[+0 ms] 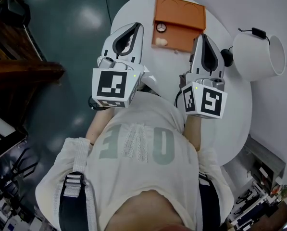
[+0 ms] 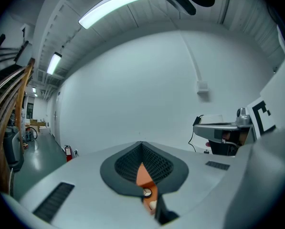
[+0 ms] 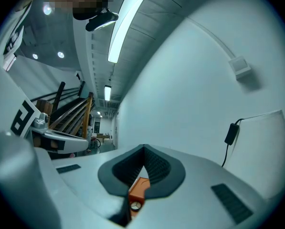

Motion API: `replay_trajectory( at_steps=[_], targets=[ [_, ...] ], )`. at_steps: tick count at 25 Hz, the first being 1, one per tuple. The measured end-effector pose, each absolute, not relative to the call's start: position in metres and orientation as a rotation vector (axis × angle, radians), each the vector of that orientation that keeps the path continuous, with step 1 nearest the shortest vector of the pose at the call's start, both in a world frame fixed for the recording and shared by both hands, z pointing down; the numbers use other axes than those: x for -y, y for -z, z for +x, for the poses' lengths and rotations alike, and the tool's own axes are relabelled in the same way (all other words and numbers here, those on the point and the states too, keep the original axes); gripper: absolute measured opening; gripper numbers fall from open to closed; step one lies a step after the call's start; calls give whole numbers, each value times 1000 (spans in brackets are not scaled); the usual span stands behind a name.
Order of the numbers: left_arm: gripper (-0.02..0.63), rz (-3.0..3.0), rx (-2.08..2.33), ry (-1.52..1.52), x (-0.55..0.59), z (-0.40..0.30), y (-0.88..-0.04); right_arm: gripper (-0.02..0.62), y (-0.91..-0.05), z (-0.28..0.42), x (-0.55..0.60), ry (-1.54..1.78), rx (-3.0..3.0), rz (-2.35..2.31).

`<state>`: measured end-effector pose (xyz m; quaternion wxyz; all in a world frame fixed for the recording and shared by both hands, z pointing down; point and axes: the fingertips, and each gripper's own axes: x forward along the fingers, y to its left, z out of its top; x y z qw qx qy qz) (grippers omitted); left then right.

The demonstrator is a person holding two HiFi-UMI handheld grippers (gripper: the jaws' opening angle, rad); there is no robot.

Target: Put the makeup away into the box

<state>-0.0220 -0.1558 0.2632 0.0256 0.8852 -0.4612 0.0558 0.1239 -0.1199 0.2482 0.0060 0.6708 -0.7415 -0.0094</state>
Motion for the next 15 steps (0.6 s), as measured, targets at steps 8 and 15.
replay_trajectory(
  at_steps=[8, 15],
  targets=[
    [8, 2737, 1446, -174, 153, -21, -259, 5, -254, 120, 121, -7, 2347, 2060],
    [8, 2729, 1463, -181, 151, -23, -261, 5, -264, 116, 120, -31, 2355, 2028]
  ],
)
